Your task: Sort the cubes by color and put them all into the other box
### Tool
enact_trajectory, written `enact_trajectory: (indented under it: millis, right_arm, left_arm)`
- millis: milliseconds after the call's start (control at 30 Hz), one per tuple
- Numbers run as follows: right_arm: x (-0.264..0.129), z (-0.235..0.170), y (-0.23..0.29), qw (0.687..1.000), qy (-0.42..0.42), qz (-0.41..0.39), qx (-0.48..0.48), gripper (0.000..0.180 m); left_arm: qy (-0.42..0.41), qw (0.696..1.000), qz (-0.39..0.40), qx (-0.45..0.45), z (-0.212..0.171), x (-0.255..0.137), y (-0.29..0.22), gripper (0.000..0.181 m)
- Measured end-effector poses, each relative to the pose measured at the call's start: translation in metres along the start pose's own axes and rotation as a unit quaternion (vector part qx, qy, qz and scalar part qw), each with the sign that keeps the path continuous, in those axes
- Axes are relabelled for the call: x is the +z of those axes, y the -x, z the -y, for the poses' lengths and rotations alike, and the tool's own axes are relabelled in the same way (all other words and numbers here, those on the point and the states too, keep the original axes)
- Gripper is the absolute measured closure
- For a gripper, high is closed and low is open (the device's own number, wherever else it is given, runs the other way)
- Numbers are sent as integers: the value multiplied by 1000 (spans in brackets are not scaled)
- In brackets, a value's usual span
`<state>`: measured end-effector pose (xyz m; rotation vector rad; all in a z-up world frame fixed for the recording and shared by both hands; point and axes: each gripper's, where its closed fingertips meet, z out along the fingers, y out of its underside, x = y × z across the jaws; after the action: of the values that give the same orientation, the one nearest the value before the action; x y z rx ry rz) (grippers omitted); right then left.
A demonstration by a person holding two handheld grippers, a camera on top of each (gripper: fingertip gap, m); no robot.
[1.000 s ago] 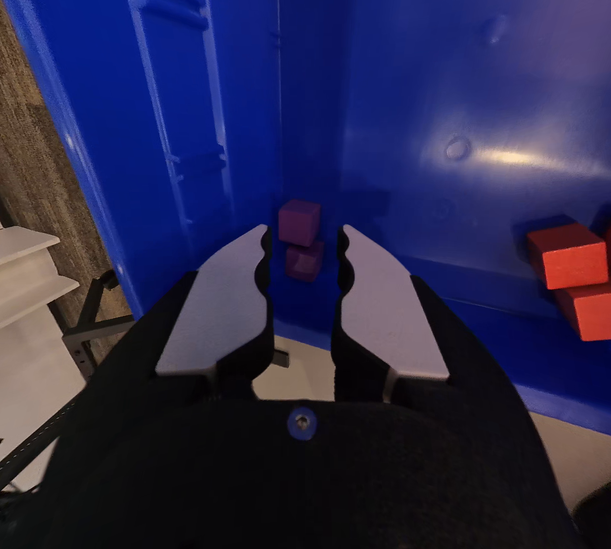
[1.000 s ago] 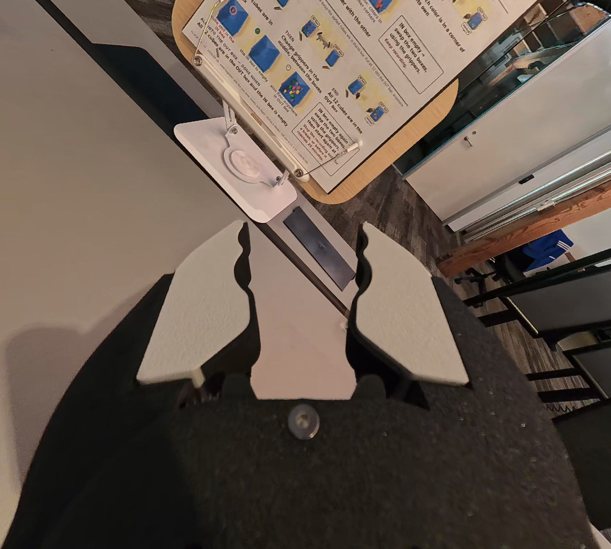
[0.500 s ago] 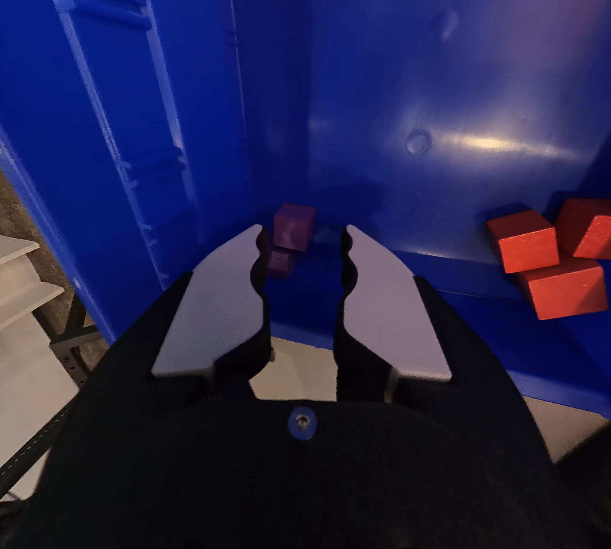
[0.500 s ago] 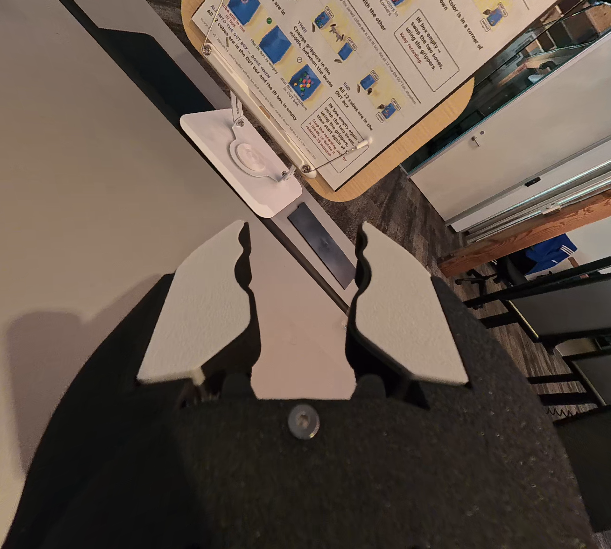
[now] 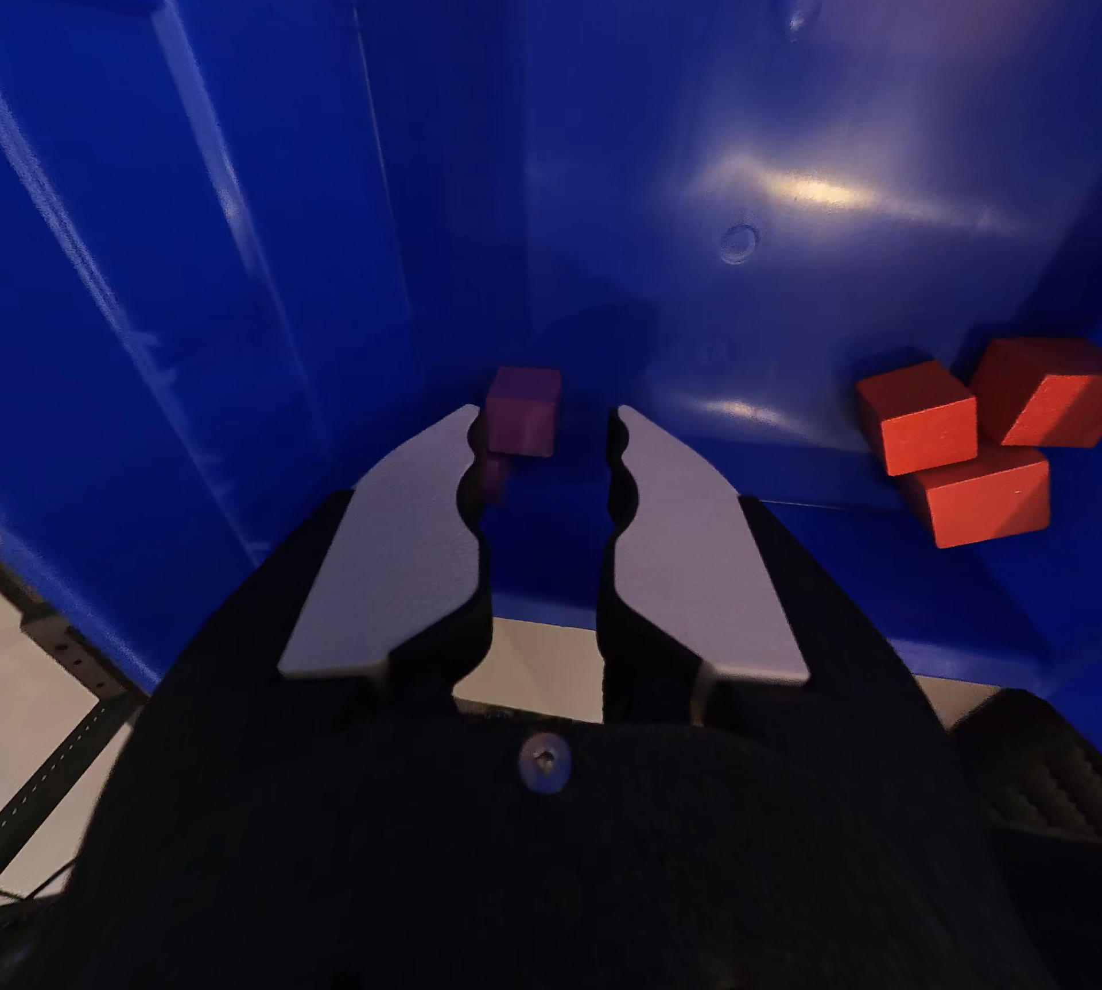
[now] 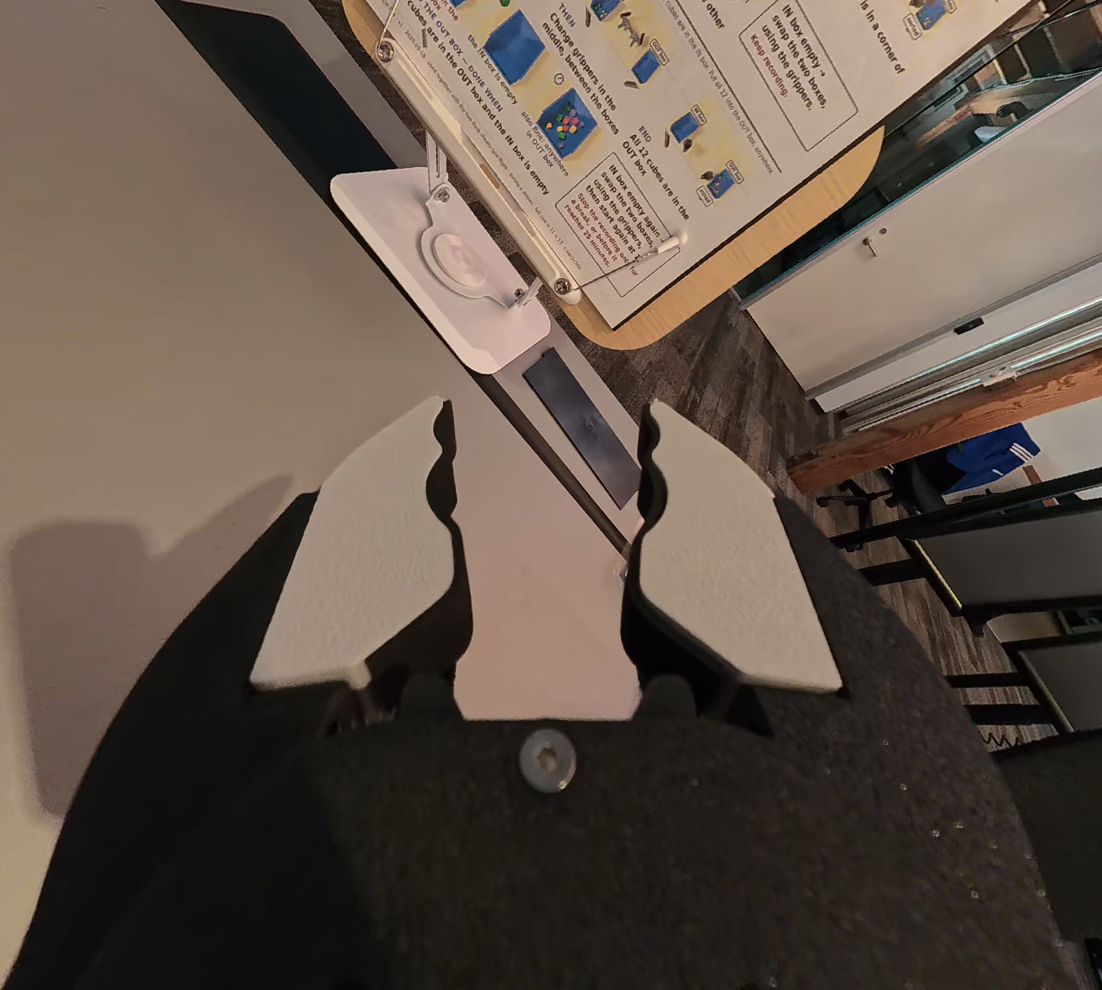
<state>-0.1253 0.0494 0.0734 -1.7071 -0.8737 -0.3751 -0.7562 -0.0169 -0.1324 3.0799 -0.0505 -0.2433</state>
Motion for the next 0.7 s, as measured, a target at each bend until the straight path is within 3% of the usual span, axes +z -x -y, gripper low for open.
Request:
enact_trajectory:
  millis: [133,367,567,700]
  right_arm:
    - [-1,-1,-1,1000,1,1,0,122]
    - [-2,-3,0,1000,4,4,-2,123]
    - [-2,8,11,999,-22,33,8,125]
    - [-5,28,34,992,-74,100,38,125]
  left_arm:
    - [25,1000,-5,11,-2,2,-7,158]
    - [14,998,27,62,-1,-3,-10,159]
    - [-156,984,-28,77,24,-64,-31,159]
    - [-328,926,-96,160,36,-146,-88,159]
